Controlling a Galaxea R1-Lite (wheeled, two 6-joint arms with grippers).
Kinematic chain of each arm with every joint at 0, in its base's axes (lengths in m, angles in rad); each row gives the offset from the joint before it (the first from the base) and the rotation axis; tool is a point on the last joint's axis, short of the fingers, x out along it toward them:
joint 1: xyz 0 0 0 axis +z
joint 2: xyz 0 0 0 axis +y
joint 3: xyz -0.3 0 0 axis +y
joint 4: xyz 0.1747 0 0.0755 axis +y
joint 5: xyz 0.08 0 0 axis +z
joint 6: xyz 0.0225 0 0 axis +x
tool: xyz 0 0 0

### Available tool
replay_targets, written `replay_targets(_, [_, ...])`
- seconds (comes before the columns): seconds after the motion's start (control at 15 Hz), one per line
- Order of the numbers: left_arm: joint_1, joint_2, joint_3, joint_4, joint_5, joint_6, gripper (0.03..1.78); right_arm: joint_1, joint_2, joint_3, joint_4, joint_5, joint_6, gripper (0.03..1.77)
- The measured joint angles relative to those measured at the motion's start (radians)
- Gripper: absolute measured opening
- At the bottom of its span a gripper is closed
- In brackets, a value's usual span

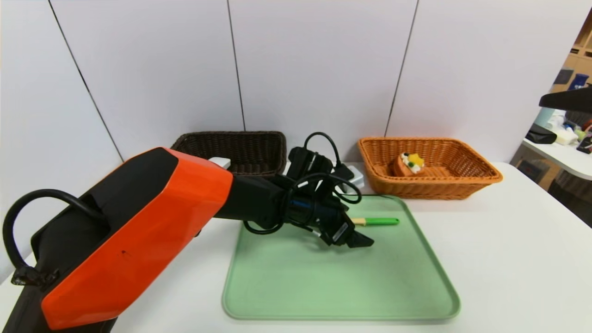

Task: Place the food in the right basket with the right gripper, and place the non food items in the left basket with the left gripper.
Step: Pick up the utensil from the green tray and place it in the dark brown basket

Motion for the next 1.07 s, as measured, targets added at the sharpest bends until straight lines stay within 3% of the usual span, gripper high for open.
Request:
replay_targets(0.47, [0.007,0.039,-0.053,0.013,0.002,-0.006,1.69,0.001,0.001,0.001,-0.001,0.000,-0.002,1.69])
replay_targets(0.67, [0.008,0.037,-0.047,0.015,0.005,-0.003,1.23,0.001,0.000,0.001,-0.002,0.001,-0.001,1.69])
replay_targets(0.93, [0.006,0.034,-0.047,0.009,0.035,-0.008,0.79,0.004,0.000,0.000,-0.002,0.003,-0.001,1.69])
replay_targets(1.0, [0.007,0.033,-0.047,0.009,0.034,-0.008,0.49,0.004,0.000,0.000,-0.002,0.004,-0.001,1.69])
replay_targets(1.07, [0.007,0.033,-0.048,0.002,0.036,-0.007,0.07,0.004,0.000,0.000,-0.002,0.005,-0.001,1.69])
